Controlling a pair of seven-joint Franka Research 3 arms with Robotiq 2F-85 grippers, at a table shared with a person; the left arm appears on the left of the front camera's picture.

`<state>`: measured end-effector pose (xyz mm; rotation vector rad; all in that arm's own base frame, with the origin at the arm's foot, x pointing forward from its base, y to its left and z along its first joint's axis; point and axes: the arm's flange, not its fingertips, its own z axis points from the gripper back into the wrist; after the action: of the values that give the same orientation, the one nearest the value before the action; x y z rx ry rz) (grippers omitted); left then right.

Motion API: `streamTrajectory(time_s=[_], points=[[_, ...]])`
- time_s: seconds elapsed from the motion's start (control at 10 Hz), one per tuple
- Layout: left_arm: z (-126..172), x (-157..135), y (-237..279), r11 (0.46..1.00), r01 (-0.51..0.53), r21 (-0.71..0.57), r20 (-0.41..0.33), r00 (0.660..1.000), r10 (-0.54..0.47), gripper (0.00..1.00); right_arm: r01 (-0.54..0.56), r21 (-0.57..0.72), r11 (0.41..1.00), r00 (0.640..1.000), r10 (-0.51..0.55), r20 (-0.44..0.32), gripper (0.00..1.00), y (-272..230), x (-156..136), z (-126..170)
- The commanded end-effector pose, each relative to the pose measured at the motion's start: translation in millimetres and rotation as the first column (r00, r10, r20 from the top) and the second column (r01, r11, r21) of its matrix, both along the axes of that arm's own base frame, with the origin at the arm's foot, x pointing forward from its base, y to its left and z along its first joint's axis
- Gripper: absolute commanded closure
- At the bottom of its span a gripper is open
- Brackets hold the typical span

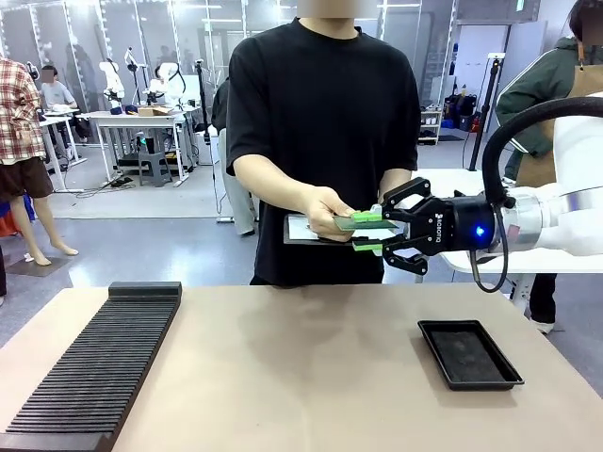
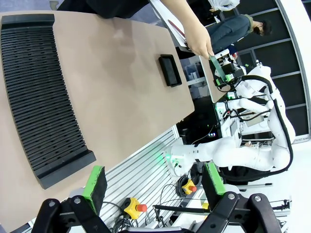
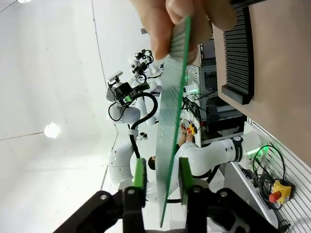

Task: Inspect the PCB.
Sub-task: Pick up the Blank PCB that the human is holding, then place the Blank PCB in the ESD tray.

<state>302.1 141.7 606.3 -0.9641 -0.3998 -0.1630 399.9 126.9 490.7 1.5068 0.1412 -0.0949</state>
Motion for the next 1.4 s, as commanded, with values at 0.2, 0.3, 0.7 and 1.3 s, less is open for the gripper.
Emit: streamTrajectory(time_s=[0.2,0.3,0.7,1.3], points=[[2,1,-1,1.0,-0.006,0.012,-0.002,1.0,0.006,0.0,0.0,0.031,1.0,1.0,-0.001,0.024,1.0,3,-1,-6],[2,1,-1,1.0,-0.006,0.012,-0.002,1.0,0.006,0.0,-0.002,0.037,0.999,1.0,0.001,0.023,1.0,4,-2,-8],[2,1,-1,1.0,-0.006,0.012,-0.002,1.0,0.006,0.0,-0.007,0.011,1.0,1.0,0.007,-0.005,1.0,1,-3,-9],[2,1,-1,1.0,-0.006,0.012,-0.002,1.0,0.006,0.0,-0.007,0.011,1.0,1.0,0.007,-0.005,1.0,1,-3,-9]])
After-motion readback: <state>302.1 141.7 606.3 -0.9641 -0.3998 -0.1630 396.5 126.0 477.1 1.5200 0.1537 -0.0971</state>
